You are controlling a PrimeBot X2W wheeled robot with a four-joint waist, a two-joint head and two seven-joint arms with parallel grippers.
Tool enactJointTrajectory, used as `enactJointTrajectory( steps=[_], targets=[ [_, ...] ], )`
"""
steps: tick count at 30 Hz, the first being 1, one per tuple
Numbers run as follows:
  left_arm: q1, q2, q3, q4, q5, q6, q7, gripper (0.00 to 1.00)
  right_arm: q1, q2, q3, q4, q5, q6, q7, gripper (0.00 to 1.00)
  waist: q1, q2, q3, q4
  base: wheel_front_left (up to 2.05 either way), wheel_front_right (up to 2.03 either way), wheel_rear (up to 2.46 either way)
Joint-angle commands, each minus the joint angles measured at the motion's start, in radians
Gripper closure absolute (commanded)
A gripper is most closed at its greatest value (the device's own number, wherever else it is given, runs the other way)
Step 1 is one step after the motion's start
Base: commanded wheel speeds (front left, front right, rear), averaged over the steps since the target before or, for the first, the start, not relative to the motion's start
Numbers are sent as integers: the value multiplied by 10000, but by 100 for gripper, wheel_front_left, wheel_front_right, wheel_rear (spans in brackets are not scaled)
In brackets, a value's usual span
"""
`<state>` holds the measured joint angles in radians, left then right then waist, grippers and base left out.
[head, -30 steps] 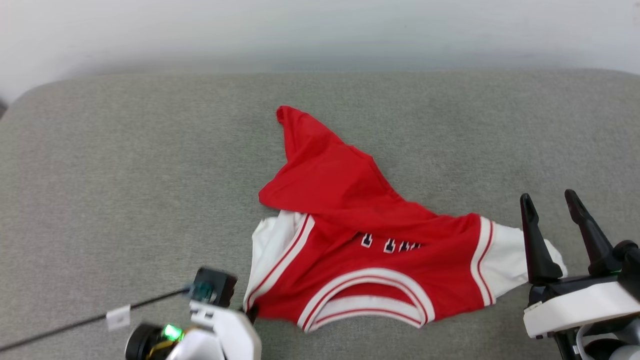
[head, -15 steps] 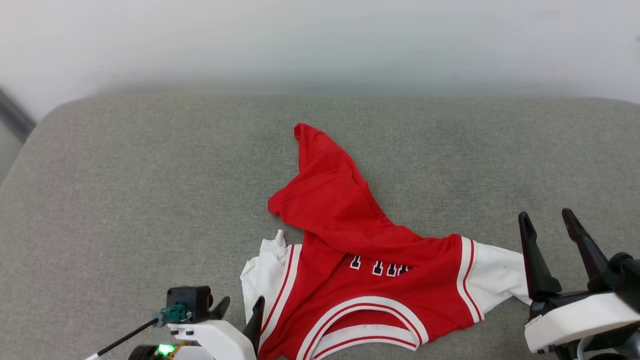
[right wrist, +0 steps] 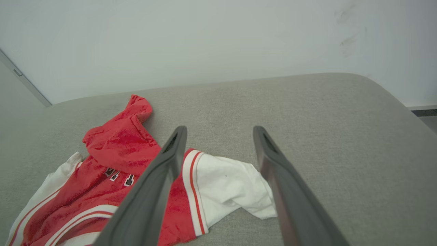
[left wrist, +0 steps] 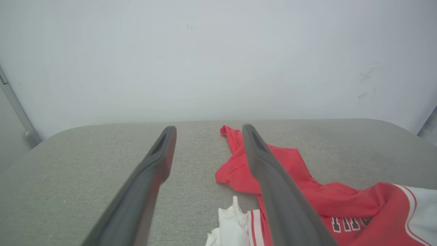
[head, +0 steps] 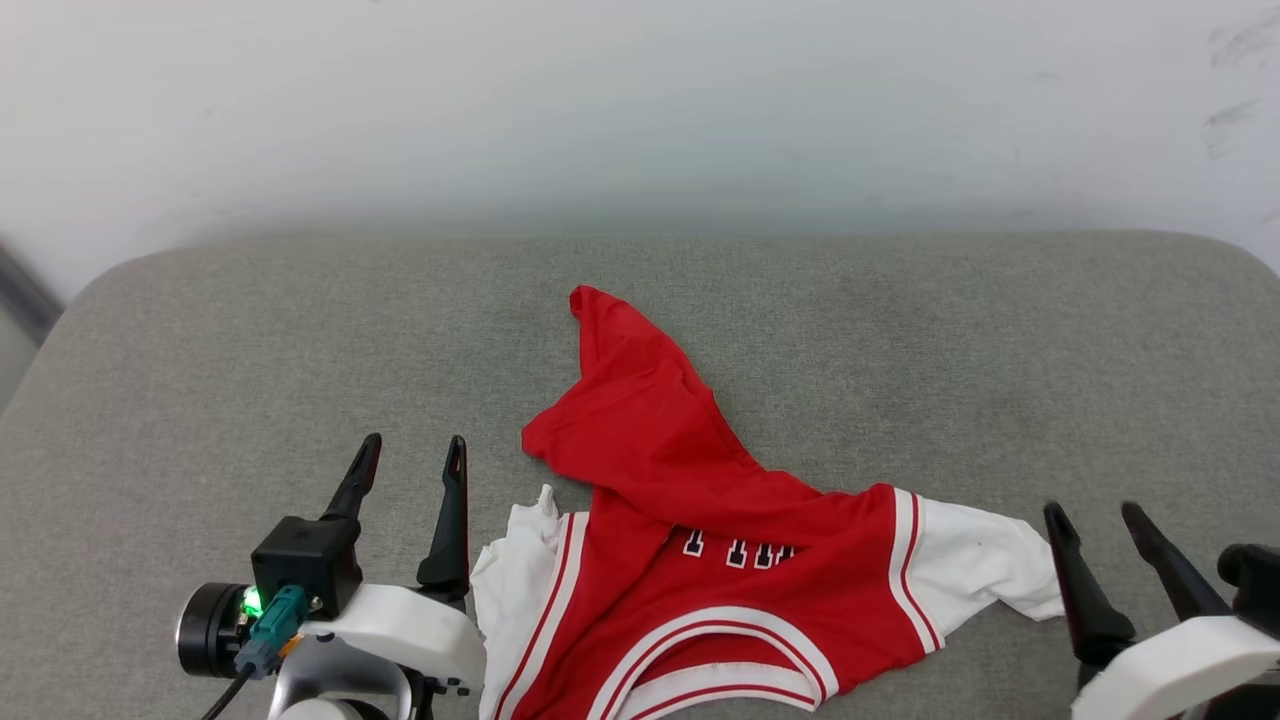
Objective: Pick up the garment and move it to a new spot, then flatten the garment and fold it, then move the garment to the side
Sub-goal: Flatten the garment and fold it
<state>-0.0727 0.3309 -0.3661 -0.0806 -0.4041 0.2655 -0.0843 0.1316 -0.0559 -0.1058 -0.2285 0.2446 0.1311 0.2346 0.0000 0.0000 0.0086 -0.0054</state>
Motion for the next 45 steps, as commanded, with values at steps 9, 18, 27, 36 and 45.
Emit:
enactJointTrajectory(
  steps=[9,18,27,36,45],
  targets=[
    [-93,189,-146,-612,299,166,100,0,-339,-1329,-1062,1365,1284,-5,3338,0,0,0,145,300,0,0,0],
    [-402,-101,-220,-874,278,204,-198,0,-1504,-2306,-819,2621,2013,-5,5448,0,0,0,1141,921,0,0,0],
    [-776,-313,-300,-497,132,73,-462,0,-2483,-2686,-4,4165,2444,-5,5714,0,0,0,1816,1237,0,0,0],
    [-612,-213,-195,-58,-242,-99,-353,0,-2602,-2687,584,5049,3085,-5,5845,100,0,0,1657,1062,0,0,0],
    [-934,747,-197,302,-1251,-847,2013,0,-2680,-2980,703,3972,3046,-5,5307,100,0,0,1207,500,0,0,0]
  ],
)
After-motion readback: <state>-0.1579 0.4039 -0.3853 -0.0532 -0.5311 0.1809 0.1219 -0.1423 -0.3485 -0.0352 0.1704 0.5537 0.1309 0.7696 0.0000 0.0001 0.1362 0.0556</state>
